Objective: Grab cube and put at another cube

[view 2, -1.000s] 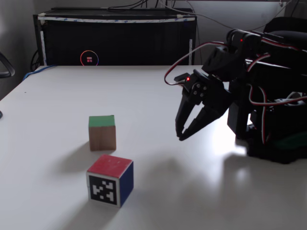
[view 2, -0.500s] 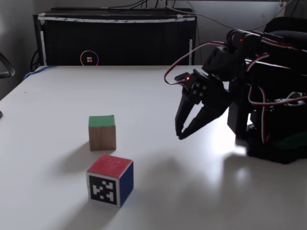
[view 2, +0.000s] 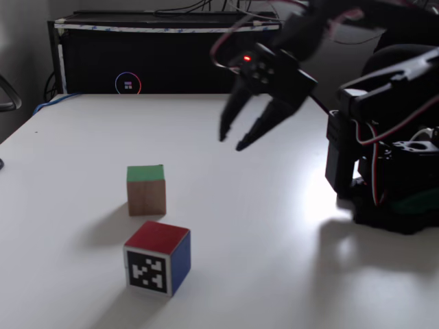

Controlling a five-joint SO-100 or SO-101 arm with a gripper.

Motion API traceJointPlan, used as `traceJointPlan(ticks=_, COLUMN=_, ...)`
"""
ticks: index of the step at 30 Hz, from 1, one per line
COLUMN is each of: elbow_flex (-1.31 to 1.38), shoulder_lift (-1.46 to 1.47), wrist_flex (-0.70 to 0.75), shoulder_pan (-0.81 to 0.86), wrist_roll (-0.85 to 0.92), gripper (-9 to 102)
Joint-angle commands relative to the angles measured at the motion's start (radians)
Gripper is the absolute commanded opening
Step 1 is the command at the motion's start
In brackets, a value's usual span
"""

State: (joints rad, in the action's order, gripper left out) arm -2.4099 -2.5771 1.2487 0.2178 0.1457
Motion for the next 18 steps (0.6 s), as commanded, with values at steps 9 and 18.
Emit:
traceJointPlan(ticks=9, elbow_flex=0.400, shoulder_lift=0.437, wrist_flex=0.077, shoulder_pan=-0.023, wrist_roll=0.126, gripper=40)
traceJointPlan(ticks=18, elbow_flex=0.595, shoulder_lift=0.718, wrist_flex=0.069, shoulder_pan=0.048, wrist_roll=0.192, gripper=43)
